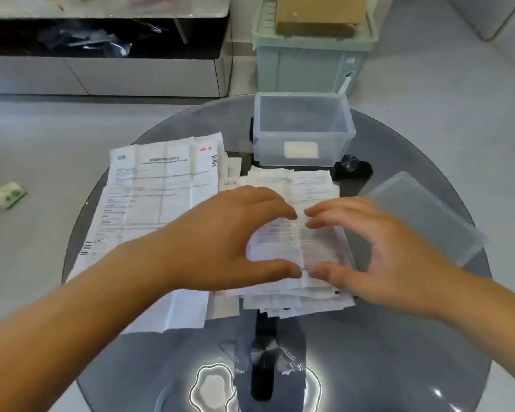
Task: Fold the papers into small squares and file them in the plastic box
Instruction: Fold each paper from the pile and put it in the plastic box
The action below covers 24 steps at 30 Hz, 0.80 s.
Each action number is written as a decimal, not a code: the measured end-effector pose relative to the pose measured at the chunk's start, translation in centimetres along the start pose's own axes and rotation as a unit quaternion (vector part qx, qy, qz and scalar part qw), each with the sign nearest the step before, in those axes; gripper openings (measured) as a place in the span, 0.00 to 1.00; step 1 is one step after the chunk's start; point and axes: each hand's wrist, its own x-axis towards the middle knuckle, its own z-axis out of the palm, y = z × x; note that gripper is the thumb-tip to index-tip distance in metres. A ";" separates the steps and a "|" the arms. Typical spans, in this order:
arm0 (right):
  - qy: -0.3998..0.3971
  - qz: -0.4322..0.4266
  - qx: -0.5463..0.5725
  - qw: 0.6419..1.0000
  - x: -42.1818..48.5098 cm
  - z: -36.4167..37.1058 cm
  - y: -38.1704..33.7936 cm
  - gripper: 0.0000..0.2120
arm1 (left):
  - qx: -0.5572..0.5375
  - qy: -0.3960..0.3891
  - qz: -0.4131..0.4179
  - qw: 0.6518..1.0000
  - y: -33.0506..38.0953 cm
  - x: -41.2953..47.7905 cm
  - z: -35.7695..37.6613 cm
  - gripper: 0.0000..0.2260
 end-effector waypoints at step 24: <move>0.063 0.063 0.038 0.995 -3.7 3.7 -0.8 0.18 | -0.105 0.011 -0.063 0.992 2.1 -2.4 2.8 0.24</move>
